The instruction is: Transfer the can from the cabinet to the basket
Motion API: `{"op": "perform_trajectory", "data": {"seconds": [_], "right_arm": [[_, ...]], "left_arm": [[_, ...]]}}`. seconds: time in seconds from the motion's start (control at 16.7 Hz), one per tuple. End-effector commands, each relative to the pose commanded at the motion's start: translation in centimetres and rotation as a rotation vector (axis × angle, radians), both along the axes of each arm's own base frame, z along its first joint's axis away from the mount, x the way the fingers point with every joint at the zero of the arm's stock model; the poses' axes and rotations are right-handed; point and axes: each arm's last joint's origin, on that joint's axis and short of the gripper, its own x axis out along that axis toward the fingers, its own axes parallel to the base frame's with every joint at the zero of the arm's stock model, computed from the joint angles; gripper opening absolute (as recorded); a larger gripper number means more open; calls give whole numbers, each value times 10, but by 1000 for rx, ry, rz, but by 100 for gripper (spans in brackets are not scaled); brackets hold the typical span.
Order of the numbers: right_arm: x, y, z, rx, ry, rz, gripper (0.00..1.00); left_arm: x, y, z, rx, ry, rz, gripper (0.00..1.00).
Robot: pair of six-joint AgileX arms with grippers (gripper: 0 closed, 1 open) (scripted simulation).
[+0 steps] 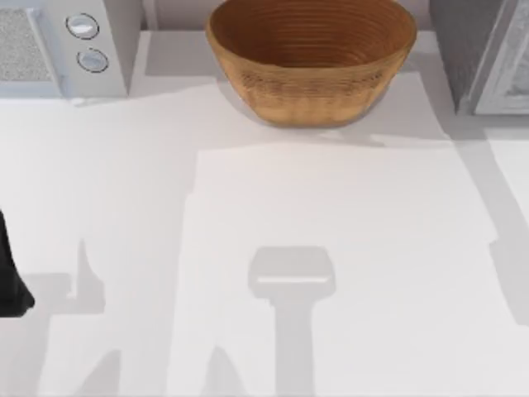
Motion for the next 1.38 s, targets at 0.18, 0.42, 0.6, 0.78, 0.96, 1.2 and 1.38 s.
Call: {"op": "perform_trajectory", "data": {"seconds": [0.18,0.42,0.6,0.78,0.96,1.2,1.38], "right_arm": [[0,0,0,0,0,0,32],[0,0,0,0,0,0,2],[0,0,0,0,0,0,0],[0,0,0,0,0,0,0],[0,1,0,1,0,2,0],[-29,6,14,-3,4,6,0],[-86,9,38,-3,-1,4,0]], "left_arm": [[0,0,0,0,0,0,100],[0,0,0,0,0,0,100],[0,0,0,0,0,0,100],[0,0,0,0,0,0,100],[0,0,0,0,0,0,100],[0,0,0,0,0,0,100],[0,0,0,0,0,0,100]]}}
